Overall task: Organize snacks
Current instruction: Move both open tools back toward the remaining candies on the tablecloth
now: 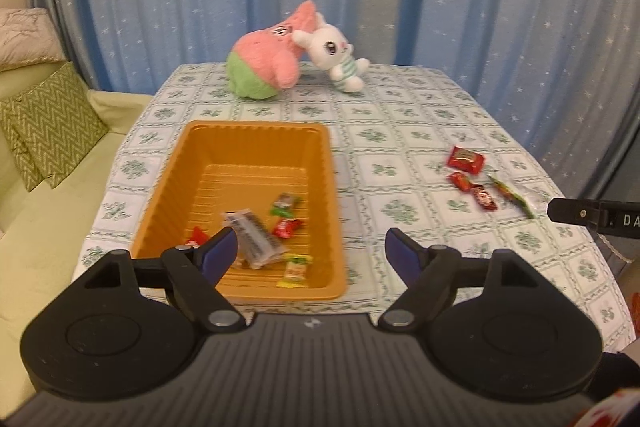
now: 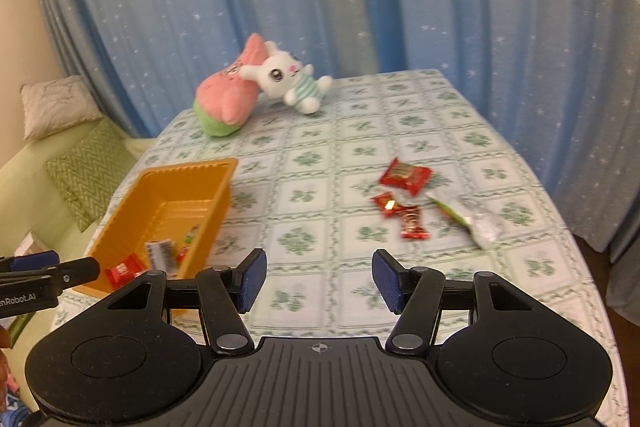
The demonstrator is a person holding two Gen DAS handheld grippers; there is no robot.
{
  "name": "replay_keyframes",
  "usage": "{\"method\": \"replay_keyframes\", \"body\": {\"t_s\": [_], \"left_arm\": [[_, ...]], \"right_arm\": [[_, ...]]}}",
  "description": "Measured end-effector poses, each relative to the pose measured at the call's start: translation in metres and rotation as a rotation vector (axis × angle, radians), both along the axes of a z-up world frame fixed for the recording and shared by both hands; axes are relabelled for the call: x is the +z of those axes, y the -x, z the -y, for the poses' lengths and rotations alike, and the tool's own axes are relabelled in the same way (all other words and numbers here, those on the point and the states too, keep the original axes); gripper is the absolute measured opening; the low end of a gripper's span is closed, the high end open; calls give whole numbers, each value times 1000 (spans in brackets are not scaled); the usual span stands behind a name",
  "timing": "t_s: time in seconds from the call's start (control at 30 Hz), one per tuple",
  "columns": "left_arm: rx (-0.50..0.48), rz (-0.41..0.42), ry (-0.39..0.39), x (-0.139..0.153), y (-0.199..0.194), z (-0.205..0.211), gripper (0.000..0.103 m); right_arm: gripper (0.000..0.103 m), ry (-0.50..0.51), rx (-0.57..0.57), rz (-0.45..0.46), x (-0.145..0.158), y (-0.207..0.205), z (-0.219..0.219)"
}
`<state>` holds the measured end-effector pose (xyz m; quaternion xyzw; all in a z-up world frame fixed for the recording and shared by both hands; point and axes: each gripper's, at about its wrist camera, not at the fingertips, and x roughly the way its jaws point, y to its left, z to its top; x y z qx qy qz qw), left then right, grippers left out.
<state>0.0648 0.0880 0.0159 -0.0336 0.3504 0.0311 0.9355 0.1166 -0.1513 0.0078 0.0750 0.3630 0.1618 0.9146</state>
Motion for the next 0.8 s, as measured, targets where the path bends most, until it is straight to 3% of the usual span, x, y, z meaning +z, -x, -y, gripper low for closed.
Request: {"method": "replay_keyframes", "body": {"t_s": [0.5,0.8], "left_arm": [[-113,7,29,-1,-23,65,86],[-166,-12,24,-13,-48,99,86]], "right_arm": [[60,29,-151,-7,-11,7,86],[60,51,-168,-11,-25,-5,123]]}}
